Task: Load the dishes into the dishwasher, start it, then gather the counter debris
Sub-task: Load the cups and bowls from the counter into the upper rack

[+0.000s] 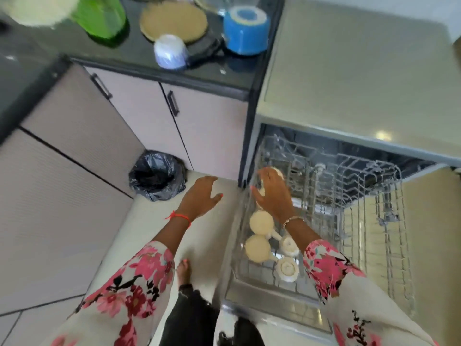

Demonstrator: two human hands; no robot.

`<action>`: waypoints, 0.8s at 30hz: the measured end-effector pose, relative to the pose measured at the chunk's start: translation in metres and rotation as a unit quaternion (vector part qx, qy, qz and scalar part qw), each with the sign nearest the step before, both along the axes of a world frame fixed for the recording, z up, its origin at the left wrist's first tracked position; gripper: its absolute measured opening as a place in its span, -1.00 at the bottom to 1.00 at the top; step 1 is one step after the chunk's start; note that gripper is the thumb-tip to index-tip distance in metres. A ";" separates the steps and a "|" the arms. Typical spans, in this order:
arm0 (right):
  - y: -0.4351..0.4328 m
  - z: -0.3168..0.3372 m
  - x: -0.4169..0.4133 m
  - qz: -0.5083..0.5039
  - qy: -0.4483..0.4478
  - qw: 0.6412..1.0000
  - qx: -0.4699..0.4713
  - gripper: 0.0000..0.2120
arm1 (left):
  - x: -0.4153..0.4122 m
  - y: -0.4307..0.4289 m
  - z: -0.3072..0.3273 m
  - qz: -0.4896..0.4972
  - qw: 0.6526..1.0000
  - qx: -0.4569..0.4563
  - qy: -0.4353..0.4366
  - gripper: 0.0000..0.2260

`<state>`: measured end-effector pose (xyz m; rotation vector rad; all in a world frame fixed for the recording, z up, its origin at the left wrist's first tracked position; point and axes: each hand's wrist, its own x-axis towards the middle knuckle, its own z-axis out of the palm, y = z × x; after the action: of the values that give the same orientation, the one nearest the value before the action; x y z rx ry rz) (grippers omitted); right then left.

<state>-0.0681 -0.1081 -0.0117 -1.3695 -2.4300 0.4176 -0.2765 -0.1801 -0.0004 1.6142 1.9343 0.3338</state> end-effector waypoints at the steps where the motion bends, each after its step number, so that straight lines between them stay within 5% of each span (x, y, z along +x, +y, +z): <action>1: 0.005 0.014 -0.020 0.018 0.003 1.000 0.009 -0.65 | -0.018 0.006 0.010 0.002 1.000 0.022 0.002 -0.53; 11: 0.090 0.094 -0.229 0.023 0.073 0.993 0.085 -0.68 | -0.239 0.091 0.097 0.001 0.982 0.177 0.062 -0.68; 17: 0.139 0.139 -0.310 0.013 0.095 0.991 0.091 -0.85 | -0.330 0.140 0.134 0.020 0.972 0.223 0.073 -0.74; 24: 0.217 0.164 -0.371 0.014 0.135 0.984 0.116 -0.78 | -0.399 0.192 0.139 0.054 0.970 0.229 0.065 -0.78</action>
<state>-0.4390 0.1089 0.1522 -1.1052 -2.1989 0.2937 -0.6751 0.0116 0.1385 1.8536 2.1609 0.7875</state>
